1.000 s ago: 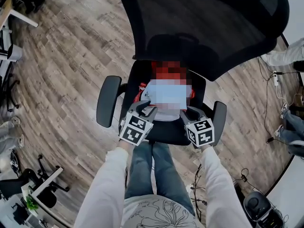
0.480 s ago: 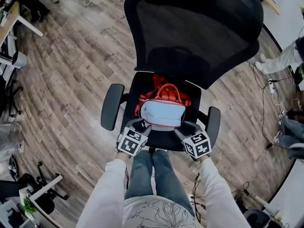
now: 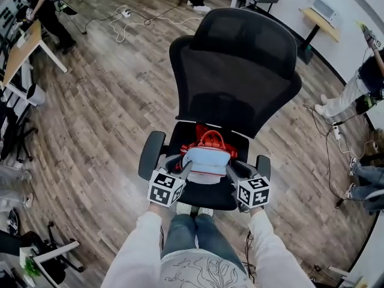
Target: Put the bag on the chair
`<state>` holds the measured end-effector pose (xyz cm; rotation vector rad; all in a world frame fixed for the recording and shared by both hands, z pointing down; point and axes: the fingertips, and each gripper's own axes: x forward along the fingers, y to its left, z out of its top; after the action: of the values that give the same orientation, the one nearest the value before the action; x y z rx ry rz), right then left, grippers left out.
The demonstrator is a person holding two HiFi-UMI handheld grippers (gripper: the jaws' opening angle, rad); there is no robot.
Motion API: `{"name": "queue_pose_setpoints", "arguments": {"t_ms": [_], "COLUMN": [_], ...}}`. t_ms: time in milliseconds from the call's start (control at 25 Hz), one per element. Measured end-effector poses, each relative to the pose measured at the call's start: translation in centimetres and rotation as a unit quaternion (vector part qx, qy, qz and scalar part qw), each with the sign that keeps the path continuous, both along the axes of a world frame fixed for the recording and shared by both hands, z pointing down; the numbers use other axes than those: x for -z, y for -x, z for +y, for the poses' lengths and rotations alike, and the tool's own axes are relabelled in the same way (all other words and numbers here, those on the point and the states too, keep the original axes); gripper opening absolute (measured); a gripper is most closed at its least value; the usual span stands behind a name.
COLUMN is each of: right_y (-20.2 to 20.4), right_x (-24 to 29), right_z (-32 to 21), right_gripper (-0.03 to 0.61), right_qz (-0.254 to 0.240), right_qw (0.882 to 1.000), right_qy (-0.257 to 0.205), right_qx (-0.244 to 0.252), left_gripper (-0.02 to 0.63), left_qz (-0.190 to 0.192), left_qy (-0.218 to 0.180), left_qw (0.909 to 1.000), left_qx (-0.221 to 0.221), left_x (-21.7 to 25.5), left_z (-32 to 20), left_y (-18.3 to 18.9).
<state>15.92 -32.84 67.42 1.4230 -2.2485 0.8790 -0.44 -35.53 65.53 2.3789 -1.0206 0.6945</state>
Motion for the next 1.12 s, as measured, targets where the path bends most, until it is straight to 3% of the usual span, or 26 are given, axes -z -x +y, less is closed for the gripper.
{"name": "queue_pose_setpoints", "arguments": {"t_ms": [120, 240, 520, 840, 1120], "right_y": [-0.8, -0.7, 0.2, -0.3, -0.9], "right_x": [4.5, 9.0, 19.0, 27.4, 29.8], "right_z": [-1.9, -2.9, -3.5, -1.7, -1.0], "right_gripper": [0.099, 0.049, 0.049, 0.048, 0.048], "right_qz": [-0.003, 0.009, -0.001, 0.017, -0.007], "right_qw": [0.998, 0.994, 0.979, 0.952, 0.943], "right_qy": [-0.050, -0.092, -0.187, -0.288, -0.311], "right_qx": [-0.031, -0.056, -0.081, -0.101, -0.115], "left_gripper": [0.118, 0.051, 0.009, 0.008, 0.008], "left_qz": [0.010, 0.015, 0.067, 0.099, 0.104], "left_qy": [-0.054, -0.092, -0.166, -0.235, -0.282], "left_qw": [0.9984, 0.9942, 0.9775, 0.9585, 0.9420], "left_qx": [0.012, 0.053, 0.111, 0.128, 0.150], "left_x": [5.2, 9.9, 19.4, 27.2, 30.3], "left_z": [-1.5, -2.7, -2.9, -1.0, -0.2], "left_y": [0.0, 1.2, 2.4, 2.4, 2.8]}}
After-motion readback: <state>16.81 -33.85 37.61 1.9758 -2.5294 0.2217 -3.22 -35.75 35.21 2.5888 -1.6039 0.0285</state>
